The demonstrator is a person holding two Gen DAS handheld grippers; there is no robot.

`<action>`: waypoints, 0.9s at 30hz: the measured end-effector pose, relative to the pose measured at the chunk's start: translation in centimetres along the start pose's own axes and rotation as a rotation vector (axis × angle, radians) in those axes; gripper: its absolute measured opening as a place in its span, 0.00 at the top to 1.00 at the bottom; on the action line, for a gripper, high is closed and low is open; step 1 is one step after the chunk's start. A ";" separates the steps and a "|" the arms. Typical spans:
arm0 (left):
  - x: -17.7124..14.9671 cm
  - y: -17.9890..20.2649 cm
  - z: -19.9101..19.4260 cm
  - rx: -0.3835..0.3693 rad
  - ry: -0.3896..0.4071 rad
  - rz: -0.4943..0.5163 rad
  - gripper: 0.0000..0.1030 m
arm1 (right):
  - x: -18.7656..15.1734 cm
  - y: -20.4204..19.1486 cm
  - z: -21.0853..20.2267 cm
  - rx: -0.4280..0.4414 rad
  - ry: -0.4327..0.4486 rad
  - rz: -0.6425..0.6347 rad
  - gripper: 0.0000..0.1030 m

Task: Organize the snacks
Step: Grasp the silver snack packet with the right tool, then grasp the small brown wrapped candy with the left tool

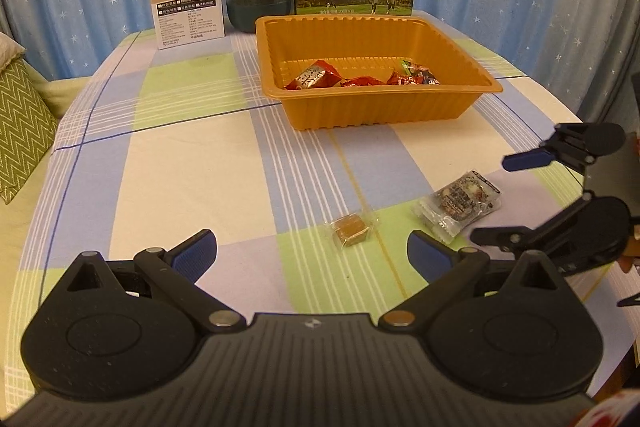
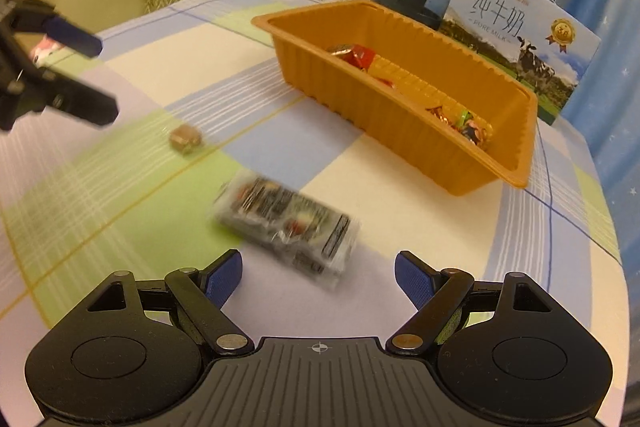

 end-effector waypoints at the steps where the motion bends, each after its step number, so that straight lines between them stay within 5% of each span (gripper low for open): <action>1: 0.0 0.0 0.2 -0.002 -0.001 -0.002 0.02 | 0.3 0.2 0.3 0.007 0.004 0.001 0.20; 9: 0.0 0.2 1.8 -0.008 -0.021 -0.005 0.02 | 1.9 1.3 2.7 0.063 0.020 0.073 0.20; 11: 0.0 0.2 2.0 -0.009 -0.022 -0.007 0.02 | 1.9 1.3 2.8 0.083 0.020 0.110 0.28; 15: 0.1 0.4 2.3 -0.014 -0.025 -0.013 0.02 | 2.2 0.9 2.4 0.115 0.016 0.151 0.60; 23: -0.2 0.5 2.7 -0.010 -0.031 -0.014 0.03 | 1.8 1.6 0.5 0.059 0.004 0.332 0.62; 27: -0.2 0.7 3.2 -0.024 -0.029 -0.002 0.15 | 2.0 2.7 -1.3 0.005 0.015 0.418 0.62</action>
Point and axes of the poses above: each gripper's, at about its wrist camera, not at the fingertips, and z roughly the way its jaws point, y to its right, x to its top, the point moved 3 cm from there along z, roughly the way its jaws point, and after that the axes turned 10 degrees about y, right-handed, at the moved point
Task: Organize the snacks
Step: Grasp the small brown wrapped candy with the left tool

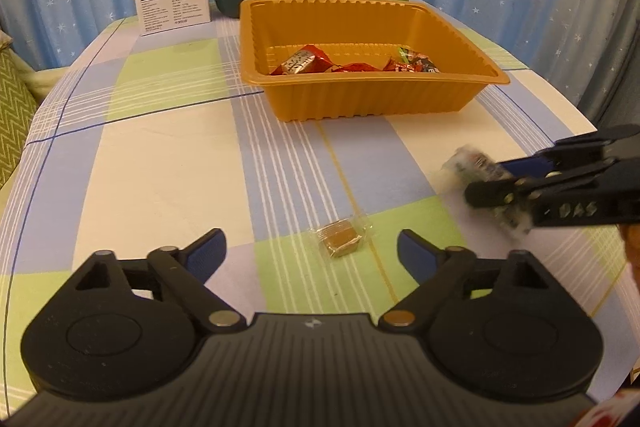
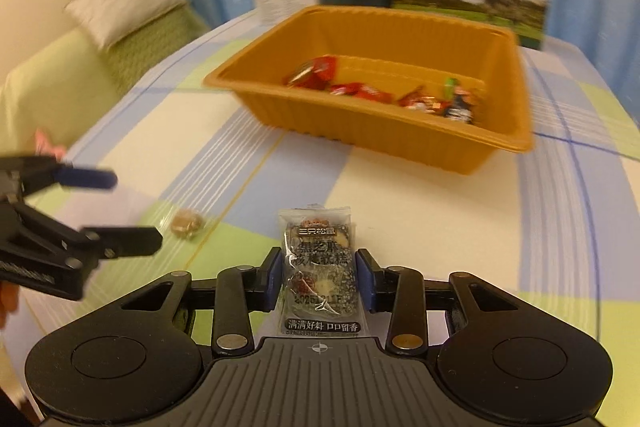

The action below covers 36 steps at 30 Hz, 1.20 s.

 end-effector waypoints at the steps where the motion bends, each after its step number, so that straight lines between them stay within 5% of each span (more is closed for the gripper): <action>1: 0.0 0.1 0.1 -0.004 0.000 0.008 0.18 | 0.1 0.2 -0.4 -0.011 0.006 0.018 0.62; 9: 0.1 1.2 1.0 0.010 -0.001 0.216 0.24 | -0.1 1.6 -1.6 -0.057 0.007 0.106 0.62; 17: -0.4 1.9 3.0 -0.041 -0.044 0.301 0.33 | 0.2 1.7 -1.2 -0.054 0.018 0.116 0.62; 20: -0.2 1.8 3.4 -0.054 -0.044 0.296 0.38 | 0.1 1.7 -1.1 -0.057 0.016 0.119 0.62; 25: 0.3 1.4 3.7 -0.074 -0.057 0.247 0.66 | 0.2 2.0 -1.0 -0.060 0.015 0.133 0.62; 36: 0.2 0.9 3.5 -0.087 -0.086 0.167 0.71 | 0.4 1.8 -1.1 -0.061 0.022 0.130 0.62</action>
Point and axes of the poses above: each gripper's, at about its wrist camera, not at the fingertips, and z roughly the way its jaws point, y to its right, x to its top, the point moved 3 cm from there along z, roughly the way its jaws point, and after that the axes turned 10 degrees about y, right-handed, at the moved point
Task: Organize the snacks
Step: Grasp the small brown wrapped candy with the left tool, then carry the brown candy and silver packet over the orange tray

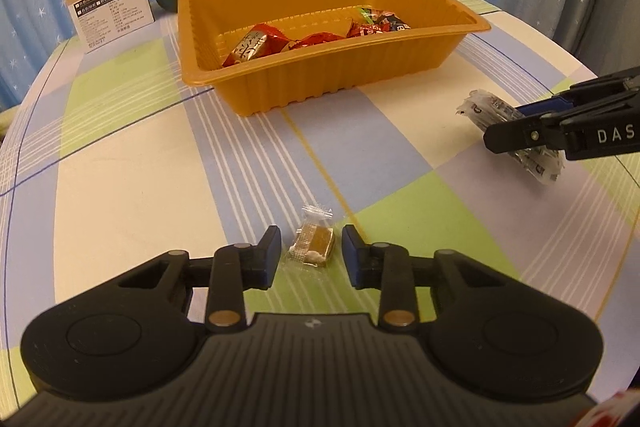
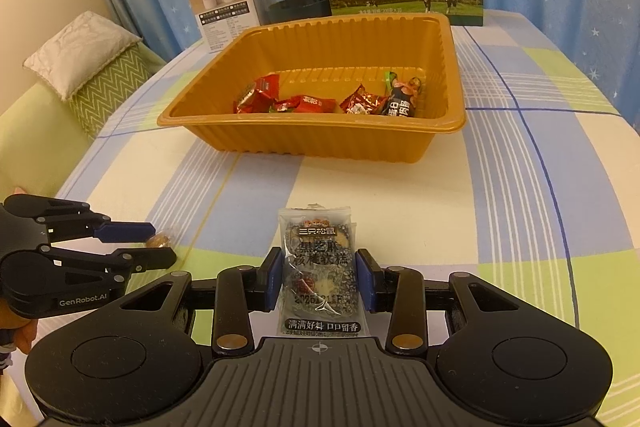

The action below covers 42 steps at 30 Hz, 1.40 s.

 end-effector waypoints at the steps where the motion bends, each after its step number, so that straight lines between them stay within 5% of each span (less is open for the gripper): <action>1: 0.0 -0.1 0.0 -0.001 -0.001 -0.007 0.71 | 0.0 0.0 0.0 0.001 -0.001 -0.001 0.62; 7: 0.3 0.3 -0.1 0.015 -0.035 -0.019 0.82 | 0.1 -0.4 0.0 0.003 0.000 -0.006 0.62; 20: 2.8 2.0 -1.7 0.025 0.019 -0.121 0.82 | 1.3 -1.4 -0.5 0.016 0.040 -0.007 0.62; 42: 8.2 3.5 -3.5 0.040 0.138 -0.136 0.82 | 5.4 -0.9 -2.9 -0.027 0.143 0.024 0.62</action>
Point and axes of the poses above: each gripper's, at about its wrist camera, not at the fingertips, and z roughly the way its jaws point, y to its right, x to its top, the point moved 3 cm from there along z, roughly the way its jaws point, and after that the axes turned 10 degrees about y, right-handed, at the moved point
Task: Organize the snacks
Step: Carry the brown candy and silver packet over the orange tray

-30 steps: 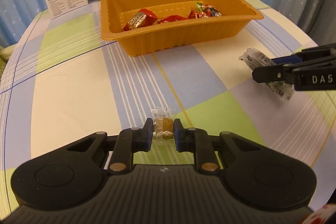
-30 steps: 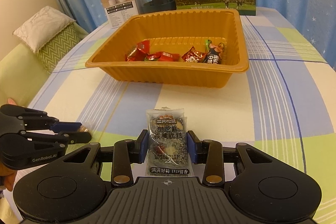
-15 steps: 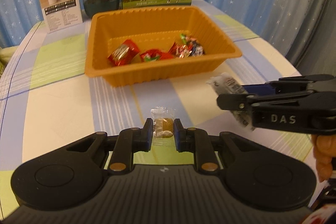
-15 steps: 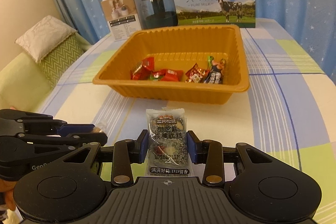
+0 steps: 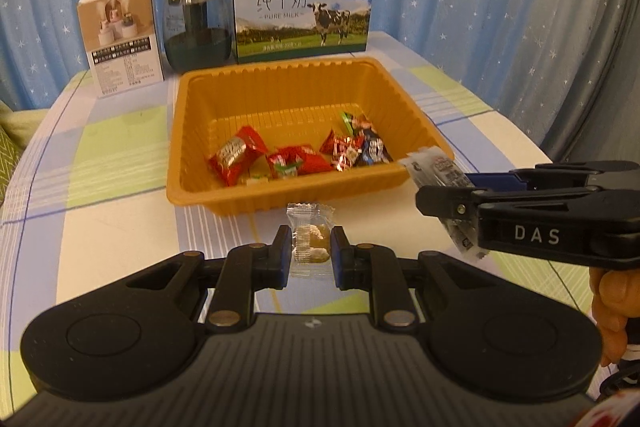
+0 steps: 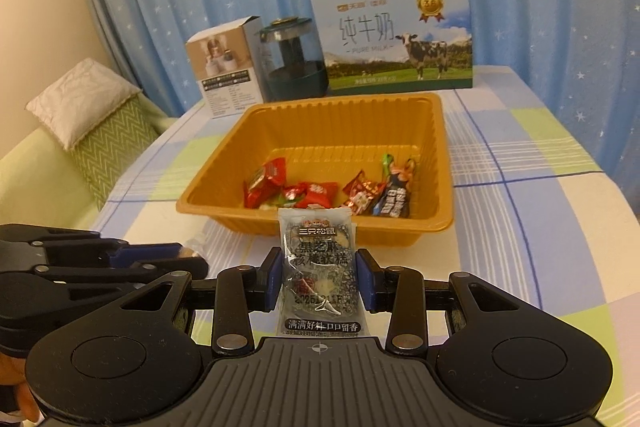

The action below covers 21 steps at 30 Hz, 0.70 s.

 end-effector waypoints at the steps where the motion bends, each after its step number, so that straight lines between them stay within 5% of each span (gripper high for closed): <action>1: 0.3 -0.1 0.0 0.002 0.005 0.002 0.82 | 0.2 0.1 0.1 -0.006 0.001 -0.001 0.62; 21: 3.9 -2.3 2.1 0.044 0.053 -0.065 0.82 | 3.1 0.2 2.2 -0.065 0.034 -0.061 0.62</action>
Point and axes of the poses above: each gripper's, at about its wrist camera, not at the fingertips, and z roughly the way its jaws point, y to its right, x to its top, the point moved 3 cm from there along z, roughly the way its jaws point, and after that the axes turned 10 degrees about y, right-handed, at the moved point
